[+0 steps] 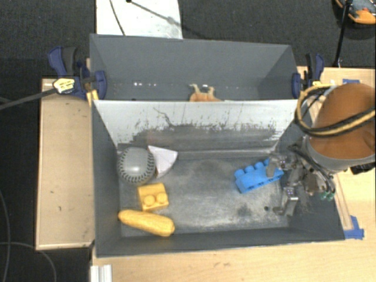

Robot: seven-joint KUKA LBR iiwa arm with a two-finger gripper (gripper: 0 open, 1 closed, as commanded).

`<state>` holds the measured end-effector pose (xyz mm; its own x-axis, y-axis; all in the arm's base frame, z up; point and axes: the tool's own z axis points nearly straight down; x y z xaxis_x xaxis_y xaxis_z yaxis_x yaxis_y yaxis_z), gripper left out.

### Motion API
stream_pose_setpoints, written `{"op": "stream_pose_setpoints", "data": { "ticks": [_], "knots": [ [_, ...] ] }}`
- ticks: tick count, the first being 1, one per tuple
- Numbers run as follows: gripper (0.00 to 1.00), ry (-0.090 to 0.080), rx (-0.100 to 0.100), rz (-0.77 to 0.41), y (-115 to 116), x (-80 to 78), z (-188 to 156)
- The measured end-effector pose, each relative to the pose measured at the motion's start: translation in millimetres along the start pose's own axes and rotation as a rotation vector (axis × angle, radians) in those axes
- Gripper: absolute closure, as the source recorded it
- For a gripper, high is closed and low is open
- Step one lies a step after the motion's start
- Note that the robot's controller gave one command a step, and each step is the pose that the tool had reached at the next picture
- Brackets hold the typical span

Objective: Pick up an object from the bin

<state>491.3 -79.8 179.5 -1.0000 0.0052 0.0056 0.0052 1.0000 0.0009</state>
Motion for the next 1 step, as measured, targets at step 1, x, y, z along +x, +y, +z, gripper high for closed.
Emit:
{"op": "stream_pose_setpoints", "data": {
  "ticks": [1],
  "knots": [
    [0.0,-0.008,0.001,-0.003,0.3,-1.7,-4.4]
  ]
}}
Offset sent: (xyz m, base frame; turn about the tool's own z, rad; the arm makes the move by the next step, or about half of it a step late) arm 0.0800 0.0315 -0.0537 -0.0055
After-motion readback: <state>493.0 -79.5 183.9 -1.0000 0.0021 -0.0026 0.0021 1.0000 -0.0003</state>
